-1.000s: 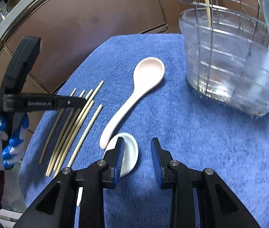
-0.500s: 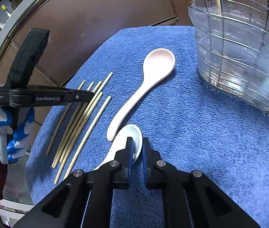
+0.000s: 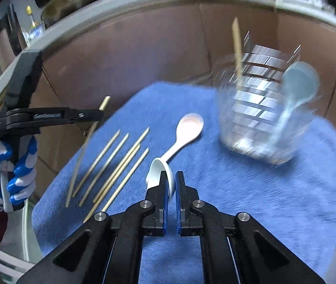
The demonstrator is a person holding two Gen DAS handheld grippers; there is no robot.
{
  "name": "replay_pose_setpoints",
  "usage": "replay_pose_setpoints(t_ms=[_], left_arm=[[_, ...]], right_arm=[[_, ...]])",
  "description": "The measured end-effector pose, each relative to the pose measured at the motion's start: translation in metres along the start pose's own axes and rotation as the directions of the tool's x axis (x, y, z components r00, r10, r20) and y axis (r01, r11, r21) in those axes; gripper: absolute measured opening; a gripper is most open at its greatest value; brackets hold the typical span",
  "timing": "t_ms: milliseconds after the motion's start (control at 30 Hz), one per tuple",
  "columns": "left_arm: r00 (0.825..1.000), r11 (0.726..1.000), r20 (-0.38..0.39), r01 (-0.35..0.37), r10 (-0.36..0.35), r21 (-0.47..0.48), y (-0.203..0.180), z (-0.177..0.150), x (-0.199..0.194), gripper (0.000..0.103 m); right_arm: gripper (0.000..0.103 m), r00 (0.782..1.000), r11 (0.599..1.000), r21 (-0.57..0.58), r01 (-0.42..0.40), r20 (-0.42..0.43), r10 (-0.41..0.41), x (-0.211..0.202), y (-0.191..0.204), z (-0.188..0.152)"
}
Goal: Organize utensils
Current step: 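Grasp another chopstick with the left tool while the right tool grasps a white spoon, then carry chopstick and white spoon into the glass holder and release both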
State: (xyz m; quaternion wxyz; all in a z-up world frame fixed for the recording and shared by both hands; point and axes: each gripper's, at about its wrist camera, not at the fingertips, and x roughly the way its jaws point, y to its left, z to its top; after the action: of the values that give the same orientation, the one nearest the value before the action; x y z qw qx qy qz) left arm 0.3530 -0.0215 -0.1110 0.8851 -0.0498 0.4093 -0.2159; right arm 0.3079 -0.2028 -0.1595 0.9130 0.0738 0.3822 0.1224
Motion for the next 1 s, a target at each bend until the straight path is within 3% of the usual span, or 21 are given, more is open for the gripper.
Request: replay_pose_setpoints(t_ms=[133, 200, 300, 400, 467, 533, 733, 867, 1000], left_arm=[[0.99, 0.999, 0.139, 0.023, -0.026, 0.024, -0.028, 0.019, -0.038, 0.004], [0.976, 0.998, 0.212, 0.048, -0.054, 0.036, -0.041, 0.033, -0.055, 0.004], [0.94, 0.993, 0.32, 0.111, -0.119, 0.045, -0.069, 0.059, -0.067, 0.004], [0.893, 0.986, 0.419, 0.162, -0.163, 0.039, -0.095, 0.084, -0.067, 0.004], [0.867, 0.983, 0.466, 0.181, -0.175, 0.032, -0.109, 0.099, -0.059, 0.004], [0.846, 0.984, 0.506, 0.175, -0.165, 0.027, -0.126, 0.109, -0.044, 0.004], [0.816, 0.996, 0.572, 0.084, -0.079, 0.017, -0.152, 0.109, 0.015, 0.004], [0.814, 0.999, 0.579, 0.044, -0.047, 0.019, -0.162, 0.099, 0.048, 0.005], [0.805, 1.0, 0.593, 0.015, -0.02, 0.013, -0.163, 0.089, 0.067, 0.006]], right_arm=[[0.005, 0.986, 0.996, 0.014, 0.083, 0.147, -0.084, -0.054, -0.013, 0.015], [0.005, 0.962, 0.988, 0.022, 0.151, 0.227, -0.152, -0.08, -0.02, 0.027], [0.005, 0.911, 0.974, 0.044, 0.224, 0.345, -0.225, -0.114, -0.029, 0.049], [0.005, 0.838, 0.945, 0.051, 0.323, 0.449, -0.311, -0.131, -0.036, 0.071], [0.005, 0.797, 0.924, 0.064, 0.378, 0.486, -0.359, -0.127, -0.042, 0.084], [0.005, 0.773, 0.906, 0.071, 0.417, 0.497, -0.395, -0.119, -0.05, 0.094], [0.005, 0.744, 0.871, 0.058, 0.489, 0.494, -0.45, -0.076, -0.066, 0.103], [0.005, 0.74, 0.857, 0.053, 0.512, 0.48, -0.472, -0.053, -0.074, 0.089], [0.005, 0.758, 0.859, 0.056, 0.508, 0.444, -0.477, -0.035, -0.084, 0.071]])
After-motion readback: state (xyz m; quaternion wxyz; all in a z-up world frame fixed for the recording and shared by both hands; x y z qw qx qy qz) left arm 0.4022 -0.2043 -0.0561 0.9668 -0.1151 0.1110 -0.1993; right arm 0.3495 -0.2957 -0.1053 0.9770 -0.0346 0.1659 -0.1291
